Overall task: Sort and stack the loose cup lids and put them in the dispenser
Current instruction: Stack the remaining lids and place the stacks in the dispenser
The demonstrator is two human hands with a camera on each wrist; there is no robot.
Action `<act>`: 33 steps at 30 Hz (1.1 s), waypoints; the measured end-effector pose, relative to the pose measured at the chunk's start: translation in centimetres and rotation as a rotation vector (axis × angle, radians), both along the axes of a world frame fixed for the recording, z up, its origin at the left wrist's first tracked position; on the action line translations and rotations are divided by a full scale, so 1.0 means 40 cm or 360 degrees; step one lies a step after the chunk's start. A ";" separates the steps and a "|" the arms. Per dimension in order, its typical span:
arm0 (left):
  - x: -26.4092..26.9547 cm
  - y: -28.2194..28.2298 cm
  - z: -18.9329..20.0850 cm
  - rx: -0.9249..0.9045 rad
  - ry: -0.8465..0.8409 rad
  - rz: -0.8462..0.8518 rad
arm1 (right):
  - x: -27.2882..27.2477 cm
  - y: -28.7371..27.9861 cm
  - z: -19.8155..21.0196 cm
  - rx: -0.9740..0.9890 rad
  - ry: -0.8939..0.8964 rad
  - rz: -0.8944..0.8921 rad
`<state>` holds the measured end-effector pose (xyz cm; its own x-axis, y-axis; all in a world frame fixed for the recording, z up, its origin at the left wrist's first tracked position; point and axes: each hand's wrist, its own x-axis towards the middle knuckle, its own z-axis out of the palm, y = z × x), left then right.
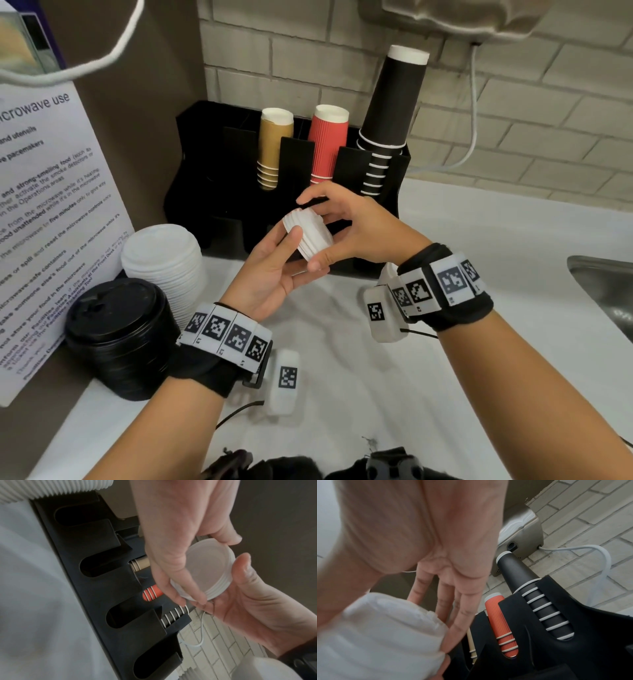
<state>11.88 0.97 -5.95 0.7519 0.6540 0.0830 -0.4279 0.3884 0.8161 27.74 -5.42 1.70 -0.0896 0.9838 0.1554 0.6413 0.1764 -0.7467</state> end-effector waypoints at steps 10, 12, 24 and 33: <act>-0.041 0.045 0.004 -0.0108 0.0069 0.0277 | -0.046 0.119 -0.001 0.0055 -0.0180 0.0085; -0.048 0.060 0.004 -0.0201 0.0151 0.0440 | -0.040 0.170 0.005 0.0112 -0.0172 0.0017; -0.088 0.085 -0.065 -0.0168 0.0584 0.0723 | -0.110 0.411 -0.107 -0.0314 -0.1433 -0.0279; -0.082 0.072 -0.093 -0.0295 0.0787 0.0624 | -0.163 0.461 -0.214 -0.0398 -0.1796 -0.0225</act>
